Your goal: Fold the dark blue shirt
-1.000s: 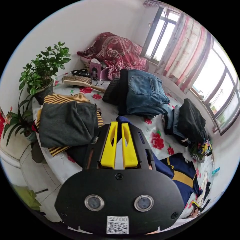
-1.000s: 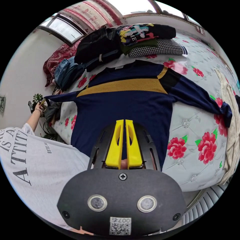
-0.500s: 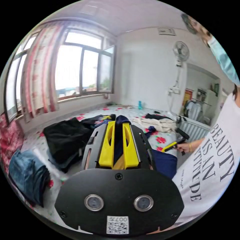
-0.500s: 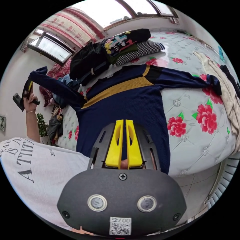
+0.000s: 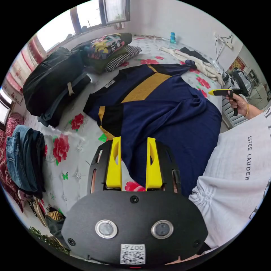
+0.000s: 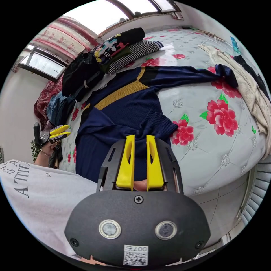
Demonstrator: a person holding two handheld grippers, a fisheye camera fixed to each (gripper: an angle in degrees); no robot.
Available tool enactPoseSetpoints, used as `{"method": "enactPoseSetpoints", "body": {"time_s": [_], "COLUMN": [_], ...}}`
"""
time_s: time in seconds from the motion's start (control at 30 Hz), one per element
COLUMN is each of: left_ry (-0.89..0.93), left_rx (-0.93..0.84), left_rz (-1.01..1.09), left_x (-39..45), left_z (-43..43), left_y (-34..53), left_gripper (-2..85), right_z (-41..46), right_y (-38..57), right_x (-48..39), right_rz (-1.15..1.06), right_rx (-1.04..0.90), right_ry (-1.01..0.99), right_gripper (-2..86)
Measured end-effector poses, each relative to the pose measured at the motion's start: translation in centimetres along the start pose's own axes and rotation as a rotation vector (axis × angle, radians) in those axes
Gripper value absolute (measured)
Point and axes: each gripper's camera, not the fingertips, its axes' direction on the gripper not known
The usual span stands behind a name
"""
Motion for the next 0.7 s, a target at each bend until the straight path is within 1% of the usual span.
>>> {"method": "enactPoseSetpoints", "body": {"time_s": [0.1, 0.2, 0.27, 0.33, 0.37, 0.43, 0.5, 0.67, 0.7], "left_ry": [0.030, 0.014, -0.022, -0.029, -0.030, -0.031, -0.024, -0.064, -0.066], "left_rx": [-0.058, -0.143, -0.228, -0.235, -0.221, -0.221, -0.211, -0.209, -0.212], "left_rz": [0.028, 0.065, 0.078, 0.088, 0.056, 0.023, 0.018, 0.057, 0.061], "left_x": [-0.3, 0.0, 0.1, 0.2, -0.2, -0.9, -1.3, -2.1, -2.2], "left_z": [3.9, 8.4, 11.8, 12.9, 13.1, 13.4, 13.7, 14.1, 14.2], "left_y": [-0.9, -1.8, -1.7, -1.2, -0.8, -0.2, 0.4, 1.9, 2.1], "left_gripper": [12.3, 12.3, 10.2, 6.7, 4.6, 4.1, 4.1, 6.3, 7.0], "right_z": [0.7, 2.7, 5.7, 8.3, 7.8, 7.5, 5.7, -6.5, -7.4], "right_y": [-2.9, -6.0, -7.4, -7.5, -7.2, -7.4, -7.5, -5.2, -4.6], "right_x": [-0.1, -0.5, -0.9, -0.8, -1.2, -1.4, -1.5, -2.0, -1.9], "right_rz": [-0.051, -0.095, -0.103, -0.088, -0.093, -0.109, -0.121, -0.129, -0.126], "right_rx": [0.010, -0.038, -0.131, -0.233, -0.154, -0.171, -0.113, 0.289, 0.318], "right_ry": [0.060, 0.088, 0.116, 0.135, 0.194, 0.207, 0.193, 0.034, 0.028], "right_gripper": [3.8, 4.1, 4.2, 3.3, 2.1, 0.9, 0.3, -0.1, -0.2]}}
